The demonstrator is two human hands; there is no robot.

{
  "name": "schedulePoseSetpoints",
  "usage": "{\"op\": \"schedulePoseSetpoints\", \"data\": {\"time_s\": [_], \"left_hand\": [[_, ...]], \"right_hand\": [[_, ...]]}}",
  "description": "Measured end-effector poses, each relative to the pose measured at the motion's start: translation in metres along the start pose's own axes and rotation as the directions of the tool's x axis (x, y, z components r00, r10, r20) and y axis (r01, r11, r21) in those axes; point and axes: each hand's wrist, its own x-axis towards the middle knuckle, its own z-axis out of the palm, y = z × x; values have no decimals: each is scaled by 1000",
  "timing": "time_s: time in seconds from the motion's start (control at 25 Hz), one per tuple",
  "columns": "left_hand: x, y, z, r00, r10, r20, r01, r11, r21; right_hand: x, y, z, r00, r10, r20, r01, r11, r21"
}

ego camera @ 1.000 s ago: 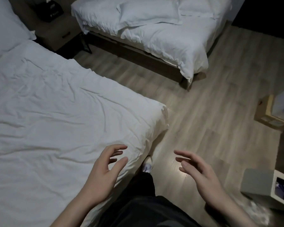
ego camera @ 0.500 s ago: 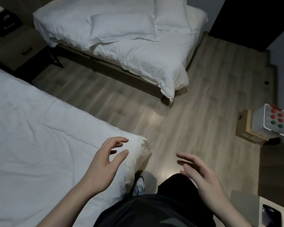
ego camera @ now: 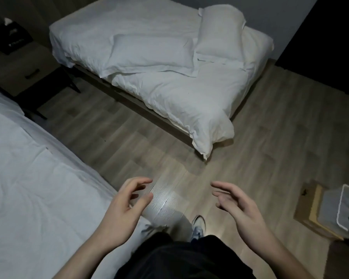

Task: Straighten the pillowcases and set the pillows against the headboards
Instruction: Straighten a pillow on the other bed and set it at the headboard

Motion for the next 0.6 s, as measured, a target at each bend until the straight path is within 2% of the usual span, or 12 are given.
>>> {"op": "schedulePoseSetpoints", "data": {"time_s": [0.2,0.36,0.48,0.6], "left_hand": [[63,51,21,991,-3,-132,-2,999,-39],[125,62,30,987,-46,-154,36,997,-72],[188,63,34,992,-37,-117,31,998,-55],[262,72,34,998,20,-56,-21,1000,-8]], "right_hand": [[104,-45,-62,990,-58,130,64,997,-41],[169,-59,-79,978,-15,208,29,997,-65],[205,-59,-93,980,57,189,-49,998,-48],[240,-71,-109,992,57,109,-53,998,-41]]}}
